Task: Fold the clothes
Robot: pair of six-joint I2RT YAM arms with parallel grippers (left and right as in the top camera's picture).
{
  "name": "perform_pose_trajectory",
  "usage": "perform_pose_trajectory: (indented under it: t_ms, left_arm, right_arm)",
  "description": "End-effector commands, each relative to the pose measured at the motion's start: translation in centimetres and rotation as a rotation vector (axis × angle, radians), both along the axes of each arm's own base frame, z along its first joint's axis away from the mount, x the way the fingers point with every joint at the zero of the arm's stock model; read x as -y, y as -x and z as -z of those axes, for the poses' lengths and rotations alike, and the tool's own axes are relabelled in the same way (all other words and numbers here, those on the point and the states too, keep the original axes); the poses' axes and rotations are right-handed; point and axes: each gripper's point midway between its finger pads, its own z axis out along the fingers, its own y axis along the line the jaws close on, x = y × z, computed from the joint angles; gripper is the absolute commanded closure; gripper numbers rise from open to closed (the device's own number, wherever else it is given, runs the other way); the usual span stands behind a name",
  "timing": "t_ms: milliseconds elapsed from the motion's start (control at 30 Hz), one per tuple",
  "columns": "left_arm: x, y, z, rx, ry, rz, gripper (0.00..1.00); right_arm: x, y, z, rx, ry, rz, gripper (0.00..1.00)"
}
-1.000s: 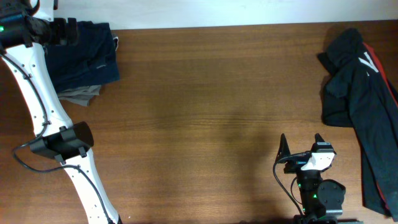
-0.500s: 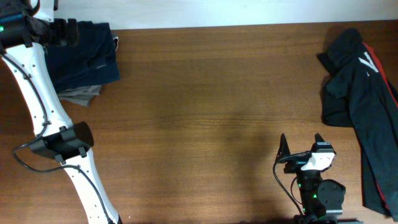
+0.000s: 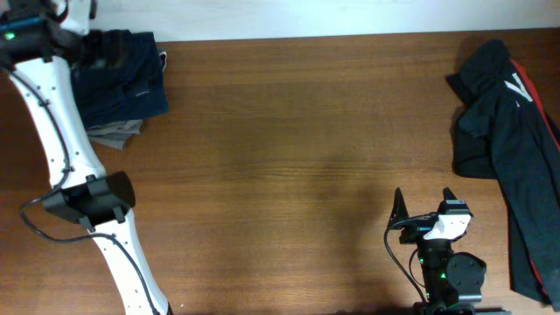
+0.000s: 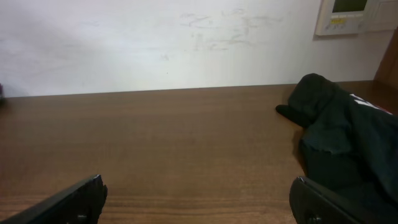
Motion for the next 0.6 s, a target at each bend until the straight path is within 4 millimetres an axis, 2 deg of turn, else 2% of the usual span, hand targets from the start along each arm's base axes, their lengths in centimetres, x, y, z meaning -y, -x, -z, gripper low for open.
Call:
perform_pose_trajectory:
  t_ms: [0, 100, 200, 333, 433, 567]
  left_arm:
    - [7.5, -0.9, -4.0, 0.126, 0.052, 0.176, 0.01]
    - [10.7, -1.2, -3.8, 0.172, 0.045, 0.233, 0.01]
    - [13.3, 0.5, -2.0, 0.168, 0.051, 0.276, 0.01]
    - [14.6, 3.8, 0.1, 0.141, 0.083, 0.270, 0.01]
    - [14.7, 6.8, 1.6, 0.117, 0.127, 0.223, 0.01]
    - [14.8, 9.9, 2.4, 0.161, 0.141, 0.204, 0.01]
  right_arm:
    - [0.1, 0.0, 0.2, -0.002, 0.000, 0.009, 0.01]
    - [0.1, 0.0, 0.2, -0.002, 0.000, 0.009, 0.01]
    - [0.1, 0.0, 0.2, -0.002, 0.000, 0.009, 0.01]
    - [0.1, 0.0, 0.2, -0.002, 0.000, 0.009, 0.01]
    - [0.1, 0.0, 0.2, -0.002, 0.000, 0.009, 0.01]
    - [0.1, 0.0, 0.2, -0.002, 0.000, 0.010, 0.02]
